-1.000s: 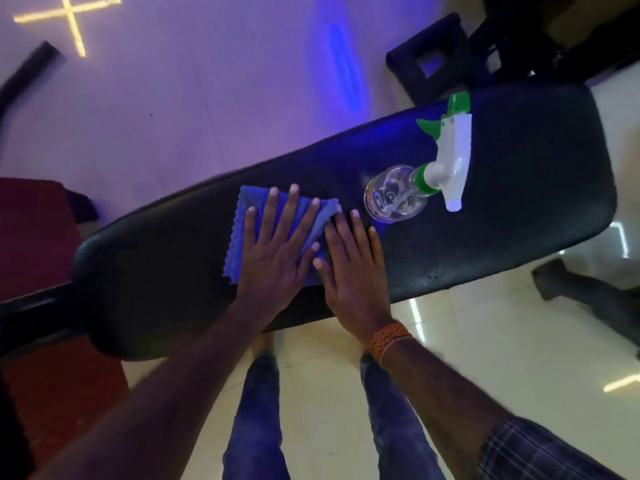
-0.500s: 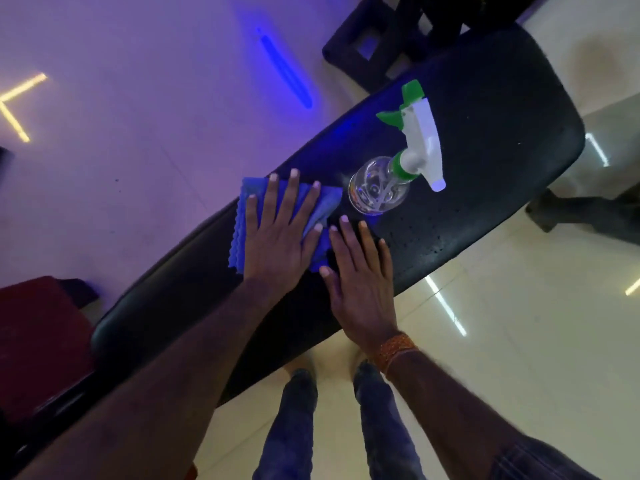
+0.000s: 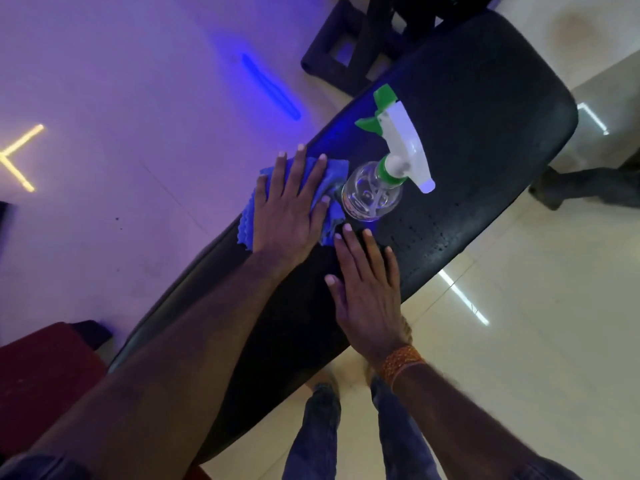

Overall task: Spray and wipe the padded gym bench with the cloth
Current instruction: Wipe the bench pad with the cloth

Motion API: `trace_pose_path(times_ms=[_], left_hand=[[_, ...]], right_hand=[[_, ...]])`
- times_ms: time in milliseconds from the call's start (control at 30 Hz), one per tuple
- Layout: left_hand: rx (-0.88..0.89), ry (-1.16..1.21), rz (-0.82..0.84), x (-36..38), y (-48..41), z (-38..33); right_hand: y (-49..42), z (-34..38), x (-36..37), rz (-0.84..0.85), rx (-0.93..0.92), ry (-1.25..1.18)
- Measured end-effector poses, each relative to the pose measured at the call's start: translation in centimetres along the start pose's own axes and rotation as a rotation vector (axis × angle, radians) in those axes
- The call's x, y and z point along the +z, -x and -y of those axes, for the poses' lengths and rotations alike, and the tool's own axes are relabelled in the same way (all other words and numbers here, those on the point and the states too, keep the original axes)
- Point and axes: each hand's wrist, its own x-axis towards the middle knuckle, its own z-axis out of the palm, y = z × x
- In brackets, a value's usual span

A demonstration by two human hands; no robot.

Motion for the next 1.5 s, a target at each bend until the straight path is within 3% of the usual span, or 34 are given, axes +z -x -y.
trace_pose_path(times_ms=[133,333,533,733,933,1133,1333,1500], left_hand=[[-0.005,-0.047,-0.001,0.5,2.5,-0.8],[0.007,0.019,0.048,-0.5,-0.9,0.3],[-0.073,-0.032,0.078,-0.1,6.4,-2.0],[-0.146,0.015,0.072,-0.5,2.5,-1.1],[-0.067,-0.056,0.076,1.2,12.2,-4.8],[-0.295,-0.054,-0.003,1.4,8.5,-6.5],[-0.445,-0.074,-0.009,3.5,14.9,-15.2],[-0.653,-0.044,-0.097,3.5,8.5,-14.6]], right_hand=[[0.0,0.2,-0.4,-0.007,0.018,-0.018],[-0.1,-0.7,-0.6,0.017,0.004,-0.021],[0.1,-1.8,-1.6,0.036,-0.033,-0.009],[-0.2,-3.4,-2.7,0.070,-0.115,0.007],[-0.6,-5.2,-3.8,0.139,-0.234,0.065],[-1.8,-8.4,-4.0,0.154,-0.385,0.081],[-3.6,-12.8,-5.6,0.194,-0.596,0.159],[-5.6,-15.2,-5.8,0.191,-0.734,0.217]])
